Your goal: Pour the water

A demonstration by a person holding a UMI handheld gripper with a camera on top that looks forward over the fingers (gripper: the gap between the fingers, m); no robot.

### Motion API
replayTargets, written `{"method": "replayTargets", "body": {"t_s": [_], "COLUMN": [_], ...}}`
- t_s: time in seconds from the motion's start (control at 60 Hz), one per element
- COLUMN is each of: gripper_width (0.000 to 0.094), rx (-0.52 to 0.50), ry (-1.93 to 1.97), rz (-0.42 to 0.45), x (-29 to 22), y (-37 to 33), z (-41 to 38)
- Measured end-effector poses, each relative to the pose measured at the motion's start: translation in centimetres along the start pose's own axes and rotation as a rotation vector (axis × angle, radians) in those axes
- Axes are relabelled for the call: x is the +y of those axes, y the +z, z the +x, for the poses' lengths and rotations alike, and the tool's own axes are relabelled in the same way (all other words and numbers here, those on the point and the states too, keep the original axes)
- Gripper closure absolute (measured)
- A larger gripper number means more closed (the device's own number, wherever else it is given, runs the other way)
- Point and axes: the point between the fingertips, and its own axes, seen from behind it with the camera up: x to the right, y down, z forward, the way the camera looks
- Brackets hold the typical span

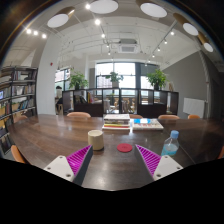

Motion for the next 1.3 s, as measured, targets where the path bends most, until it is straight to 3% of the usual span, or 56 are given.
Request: {"method": "replayTargets", "body": {"t_s": [0.2, 0.333, 0.6, 0.867, 0.917, 1.033, 1.133, 1.3], "gripper_width": [0.0079, 0.0080, 0.0100, 0.0116, 0.0173, 0.0464, 0.0491, 0.0643], "rx": [0.050, 0.142, 0.271, 0.278, 0.263, 0.233, 0.244, 0.248], "ry": [0.020, 0.034, 0.047, 0.035, 0.031, 0.051, 0.030, 0.006], "rz": [-0.025, -0.037, -0.036, -0.035, -0.033, -0.008, -0.001, 0.001], "x": [3.6, 6.2, 6.7, 7.1, 7.3, 7.6, 7.3, 7.2], "y": [0.5, 1.1, 4.2, 10.0, 11.0, 12.5, 12.4, 12.6], "z": [4.6, 10.8, 20.7, 24.9, 25.0, 24.7, 24.9, 24.3]}}
